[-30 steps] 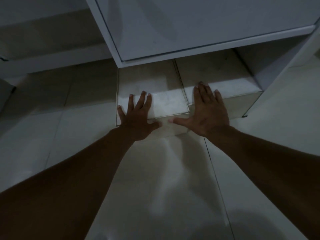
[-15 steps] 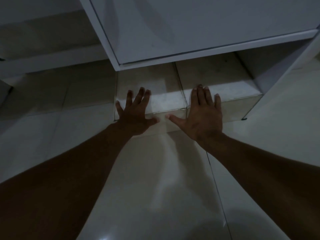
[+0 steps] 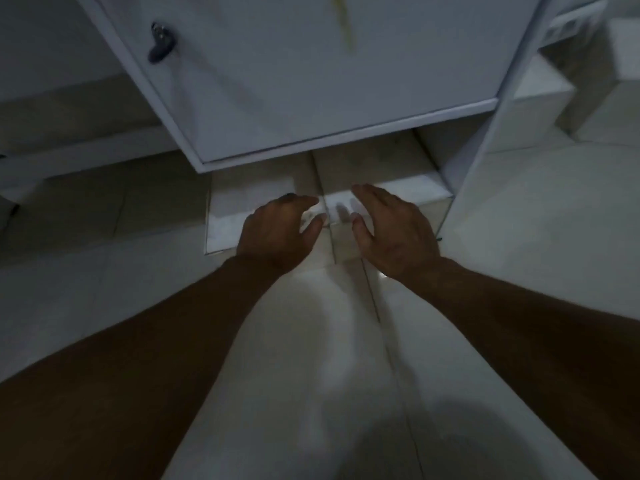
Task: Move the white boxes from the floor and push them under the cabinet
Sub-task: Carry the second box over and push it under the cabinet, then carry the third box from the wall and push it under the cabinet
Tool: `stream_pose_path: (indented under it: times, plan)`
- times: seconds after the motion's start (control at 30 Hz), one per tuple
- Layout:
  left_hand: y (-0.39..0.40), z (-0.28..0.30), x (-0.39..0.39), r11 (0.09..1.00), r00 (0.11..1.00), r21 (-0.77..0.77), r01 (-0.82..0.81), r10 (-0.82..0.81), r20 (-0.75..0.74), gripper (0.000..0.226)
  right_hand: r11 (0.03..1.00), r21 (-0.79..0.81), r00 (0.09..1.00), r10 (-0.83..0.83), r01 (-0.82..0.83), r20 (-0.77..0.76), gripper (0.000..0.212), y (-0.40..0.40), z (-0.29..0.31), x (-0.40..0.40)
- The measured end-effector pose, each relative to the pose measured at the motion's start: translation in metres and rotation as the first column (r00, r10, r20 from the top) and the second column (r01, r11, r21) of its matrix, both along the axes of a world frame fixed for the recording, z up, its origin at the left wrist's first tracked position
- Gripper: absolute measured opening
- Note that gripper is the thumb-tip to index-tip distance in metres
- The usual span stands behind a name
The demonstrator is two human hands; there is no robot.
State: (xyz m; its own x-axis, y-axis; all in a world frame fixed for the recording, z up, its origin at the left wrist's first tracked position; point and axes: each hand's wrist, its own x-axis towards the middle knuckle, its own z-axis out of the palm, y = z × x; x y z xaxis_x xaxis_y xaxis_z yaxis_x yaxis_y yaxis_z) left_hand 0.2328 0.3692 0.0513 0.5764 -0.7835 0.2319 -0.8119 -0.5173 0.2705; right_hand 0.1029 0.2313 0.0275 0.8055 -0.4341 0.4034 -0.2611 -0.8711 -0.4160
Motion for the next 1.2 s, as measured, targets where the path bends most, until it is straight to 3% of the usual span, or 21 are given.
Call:
stream_pose_path:
  times: [0.13, 0.33, 0.5, 0.77, 0.9, 1.2]
  plan:
    - [-0.049, 0.046, -0.040, 0.998, 0.996, -0.037, 0.057, -0.054, 0.070, 0.034, 0.998, -0.054, 0.997, 0.031, -0.027, 0.072, 0.036, -0.038, 0.050, -0.035]
    - [-0.115, 0.092, -0.098, 0.982, 0.984, -0.063, 0.176, -0.174, 0.042, 0.026, 0.975, -0.221, 0.999, 0.014, -0.006, 0.032, 0.038, -0.098, 0.105, -0.101]
    - [-0.172, 0.136, -0.157, 0.933, 0.937, -0.083, 0.349, -0.345, 0.061, 0.025, 0.953, -0.233, 0.981, -0.184, 0.192, 0.056, 0.039, -0.151, 0.138, -0.179]
    - [-0.273, 0.202, -0.246, 0.883, 0.888, -0.118, 0.454, -0.437, 0.146, 0.029, 0.870, -0.179, 0.882, -0.424, 0.460, 0.204, 0.037, -0.216, 0.195, -0.280]
    - [-0.318, 0.208, -0.281, 0.863, 0.871, -0.147, 0.484, -0.459, 0.174, 0.029, 0.807, -0.189, 0.827, -0.529, 0.560, 0.192, 0.042, -0.246, 0.202, -0.319]
    - [-0.421, 0.190, -0.292, 0.831, 0.844, -0.162, 0.532, -0.504, 0.185, 0.041, 0.767, -0.165, 0.783, -0.619, 0.620, 0.065, 0.050, -0.331, 0.191, -0.357]
